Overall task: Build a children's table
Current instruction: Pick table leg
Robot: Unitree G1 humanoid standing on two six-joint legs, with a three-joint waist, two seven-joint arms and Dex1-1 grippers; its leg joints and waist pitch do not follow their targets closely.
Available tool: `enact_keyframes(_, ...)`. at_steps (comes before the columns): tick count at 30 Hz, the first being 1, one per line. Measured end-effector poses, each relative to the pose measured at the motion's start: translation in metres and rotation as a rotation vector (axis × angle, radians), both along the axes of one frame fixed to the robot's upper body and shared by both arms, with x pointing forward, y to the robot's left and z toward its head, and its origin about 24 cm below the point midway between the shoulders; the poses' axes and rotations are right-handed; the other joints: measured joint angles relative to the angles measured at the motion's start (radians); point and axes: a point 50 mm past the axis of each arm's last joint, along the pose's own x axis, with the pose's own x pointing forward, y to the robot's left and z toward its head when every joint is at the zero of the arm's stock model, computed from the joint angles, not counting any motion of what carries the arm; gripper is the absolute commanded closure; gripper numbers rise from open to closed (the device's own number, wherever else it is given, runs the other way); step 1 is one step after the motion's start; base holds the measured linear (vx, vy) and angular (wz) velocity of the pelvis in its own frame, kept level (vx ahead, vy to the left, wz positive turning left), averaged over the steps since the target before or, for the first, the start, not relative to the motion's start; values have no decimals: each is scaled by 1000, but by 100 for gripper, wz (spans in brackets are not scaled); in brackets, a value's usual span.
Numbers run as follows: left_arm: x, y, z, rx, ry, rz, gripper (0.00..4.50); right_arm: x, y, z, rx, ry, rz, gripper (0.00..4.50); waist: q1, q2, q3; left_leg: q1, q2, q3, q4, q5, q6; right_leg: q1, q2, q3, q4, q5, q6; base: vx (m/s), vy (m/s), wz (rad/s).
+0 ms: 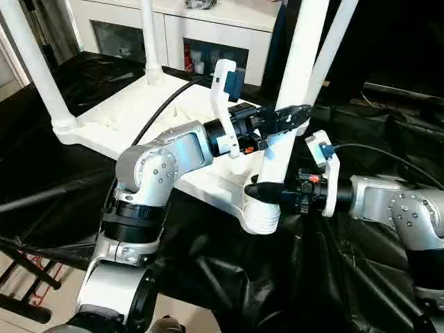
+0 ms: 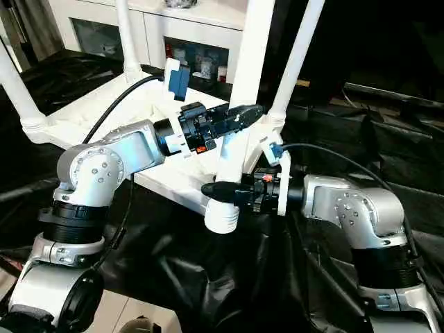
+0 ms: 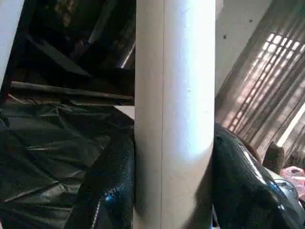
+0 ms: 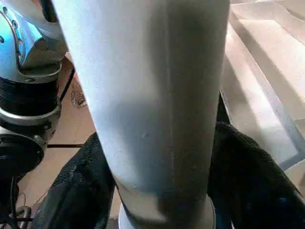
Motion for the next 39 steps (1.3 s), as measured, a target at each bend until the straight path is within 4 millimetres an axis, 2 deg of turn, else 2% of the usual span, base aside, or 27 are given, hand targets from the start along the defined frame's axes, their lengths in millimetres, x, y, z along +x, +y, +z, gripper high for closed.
enact_keyframes(3, 0, 1, 0, 2, -1, 4, 269, 0, 1, 0, 6, 1, 4, 194, 0, 0, 0, 0, 0, 0, 0, 0, 0, 0, 0, 0, 0, 0, 0, 0, 0, 0)
enact_keyframes(5, 1, 1, -1, 7, -2, 7, 269, 0, 2, -1, 8, 2, 4, 226, 0, 0, 0, 0, 0, 0, 0, 0, 0, 0, 0, 0, 0, 0, 0, 0, 0, 0)
enact_keyframes(9, 2, 2, -2, 10, 7, 10, 269, -1, 5, -1, 8, -3, 10, 249, 0, 0, 0, 0, 0, 0, 0, 0, 0, 0, 0, 0, 1, 0, 0, 0, 0, 0)
enact_keyframes(35, 6, 7, -5, -3, 28, 44, 270, 1, 4, -2, 3, -17, -8, 254, 0, -1, 0, 0, 0, 0, 1, 1, -1, 0, 0, 0, 2, 0, 0, 0, 0, 0)
enact_keyframes(37, 6, 6, -4, -13, 31, 44, 200, 2, 4, -1, 4, -22, -8, 254, 0, -1, 0, 0, 0, 0, 1, 1, -1, 0, 0, 0, 2, 0, 0, 0, 0, 0)
enact_keyframes(39, 6, 5, -3, -28, 33, 34, 200, 2, 5, -1, 6, -24, -10, 254, 0, -1, 0, 0, 0, 0, 1, 1, -1, 0, 0, 0, 2, 0, 0, 0, 0, 0)
